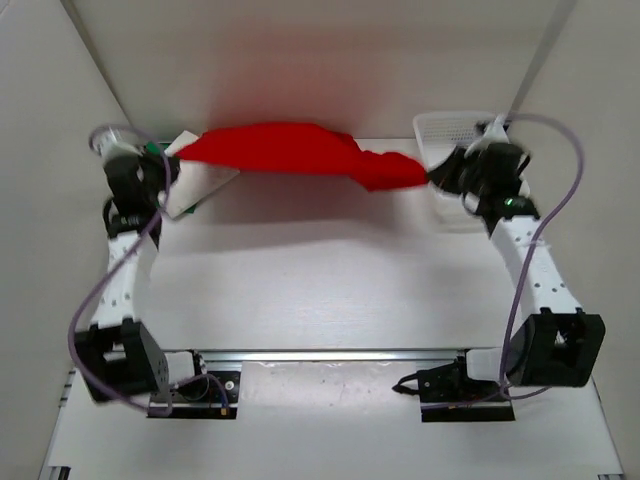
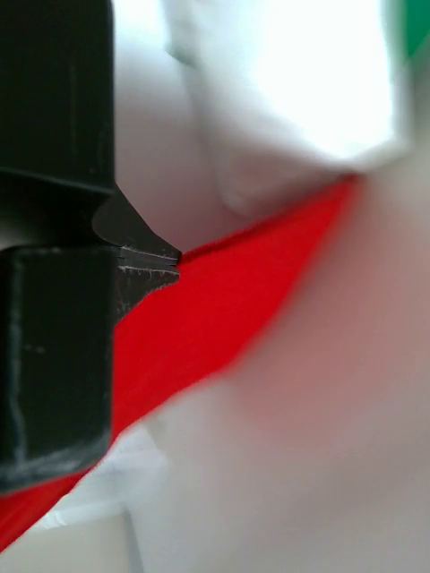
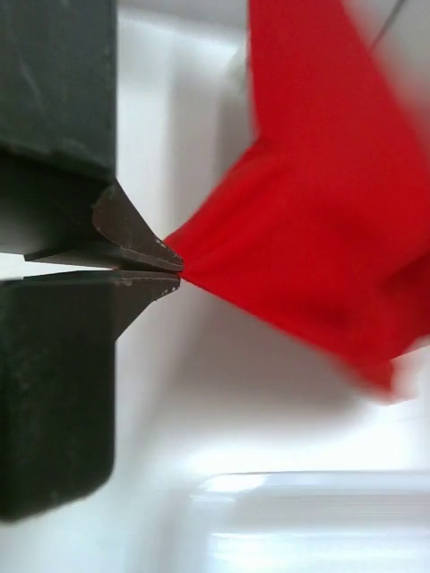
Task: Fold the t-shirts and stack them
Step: Flatten out the tshirt, then fold the flattened tshirt in 1/3 of the way
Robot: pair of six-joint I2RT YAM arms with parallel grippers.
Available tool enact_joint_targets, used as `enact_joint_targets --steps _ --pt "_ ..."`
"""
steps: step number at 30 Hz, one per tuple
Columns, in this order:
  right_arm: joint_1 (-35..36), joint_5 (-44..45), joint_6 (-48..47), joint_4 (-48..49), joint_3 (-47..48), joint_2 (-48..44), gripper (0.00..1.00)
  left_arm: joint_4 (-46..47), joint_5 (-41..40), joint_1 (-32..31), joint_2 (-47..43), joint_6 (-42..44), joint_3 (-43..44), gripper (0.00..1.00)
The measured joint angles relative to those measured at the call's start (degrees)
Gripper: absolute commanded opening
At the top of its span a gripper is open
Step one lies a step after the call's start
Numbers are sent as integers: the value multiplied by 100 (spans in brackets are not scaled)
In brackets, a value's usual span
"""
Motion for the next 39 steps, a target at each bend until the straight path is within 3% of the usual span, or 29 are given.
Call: enact_joint_targets --steps 5,11,17,22,26,30,34,39 --pt "181 562 264 -243 -3082 -796 0 -31 -463 -363 -2151 238 -2903 0" --pt "-461 -168 800 -404 -5215 -2334 0 -369 -625 -448 -3193 264 -4538 0" --pt "208 -313 990 -1228 -5488 -4059 0 -1150 -323 -601 -3689 306 -5252 0" --pt "857 157 1051 -2380 -5003 -4892 0 -1773 -160 -592 -3963 481 -5084 0" --pt "1425 719 1187 -2747 -4695 -5283 0 -1860 -20 -540 -3956 531 -4793 0" --pt "1720 946 1276 -2533 -4675 -4732 0 -1410 407 -199 -3670 247 -4809 0" --pt "1121 776 1088 -1932 -4428 -3324 0 -737 756 289 -3073 -251 -4872 0" --pt "658 634 809 -1259 -3220 -1351 0 -55 894 551 -2319 -754 -4780 0"
